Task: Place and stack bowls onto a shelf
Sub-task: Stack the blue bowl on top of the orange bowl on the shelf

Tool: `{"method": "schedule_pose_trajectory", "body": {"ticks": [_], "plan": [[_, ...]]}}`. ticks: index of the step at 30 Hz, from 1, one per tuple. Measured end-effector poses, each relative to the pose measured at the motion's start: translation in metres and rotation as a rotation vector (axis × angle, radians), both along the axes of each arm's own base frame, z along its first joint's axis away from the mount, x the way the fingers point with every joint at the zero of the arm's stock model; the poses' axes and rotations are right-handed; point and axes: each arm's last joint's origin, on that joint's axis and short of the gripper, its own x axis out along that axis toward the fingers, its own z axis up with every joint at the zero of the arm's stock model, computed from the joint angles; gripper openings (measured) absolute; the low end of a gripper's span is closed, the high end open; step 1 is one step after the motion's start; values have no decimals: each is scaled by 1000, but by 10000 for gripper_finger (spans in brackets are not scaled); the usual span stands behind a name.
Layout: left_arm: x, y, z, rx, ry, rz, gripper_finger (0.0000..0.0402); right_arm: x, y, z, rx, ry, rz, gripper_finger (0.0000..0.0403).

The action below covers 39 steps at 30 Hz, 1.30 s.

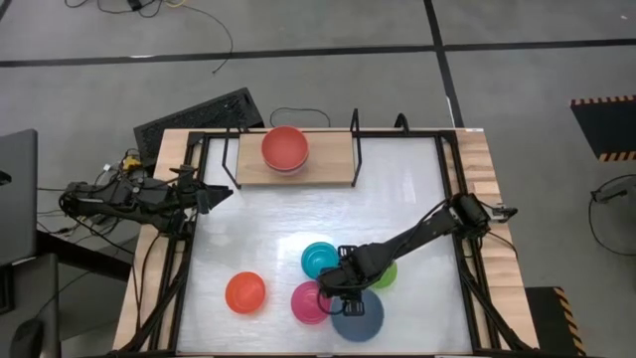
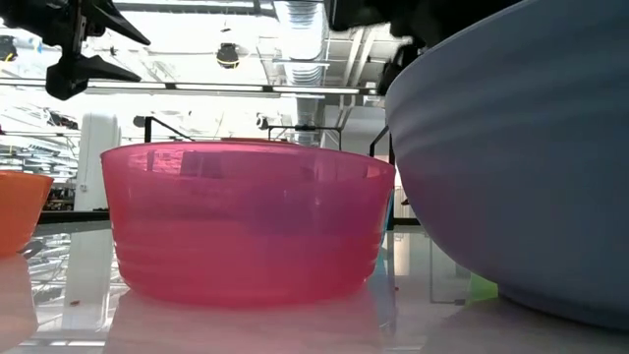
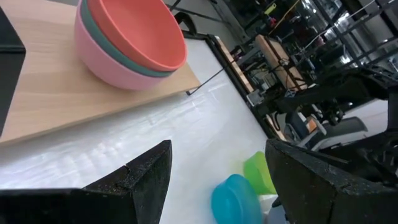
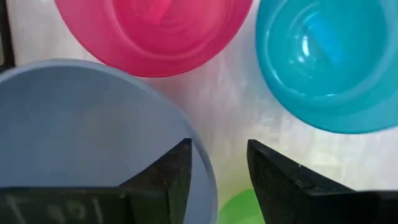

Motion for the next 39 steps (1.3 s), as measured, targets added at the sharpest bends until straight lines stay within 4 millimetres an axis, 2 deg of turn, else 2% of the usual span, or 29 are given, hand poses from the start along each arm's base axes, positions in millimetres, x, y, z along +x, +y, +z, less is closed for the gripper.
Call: {"method": "schedule_pose_trajectory", "body": {"ticks": [7, 10, 14, 16, 20, 24, 28, 33, 36, 39], "plan": [[-1, 0, -2, 2, 26, -5, 245, -5, -1, -11, -10, 37, -8, 157], [-1, 0, -2, 2, 26, -4, 245, -5, -4, -9, -4, 34, -18, 117], [-1, 0, -2, 2, 26, -4, 245, -5, -7, -5, 40, 53, -45, 30], [-1, 0, -2, 2, 25, -4, 245, -5, -7, -1, 67, 47, -60, 28], [-1, 0, -2, 3, 25, -5, 245, -8, -11, 17, 94, 36, -93, 28], [-1, 0, -2, 2, 24, -7, 245, -10, -27, 56, 115, -5, -112, 28], [-1, 0, -2, 2, 24, -7, 245, -5, -67, 101, 131, -115, -184, 28], [-1, 0, -2, 0, 24, -10, 245, 3, -140, 162, 20, -381, -420, 28], [-1, 0, -2, 0, 24, -9, 245, 5, -185, 187, -88, -513, -583, 28], [-1, 0, -2, -2, 19, 13, 245, 8, -228, 202, -107, -672, -763, 28]]}}
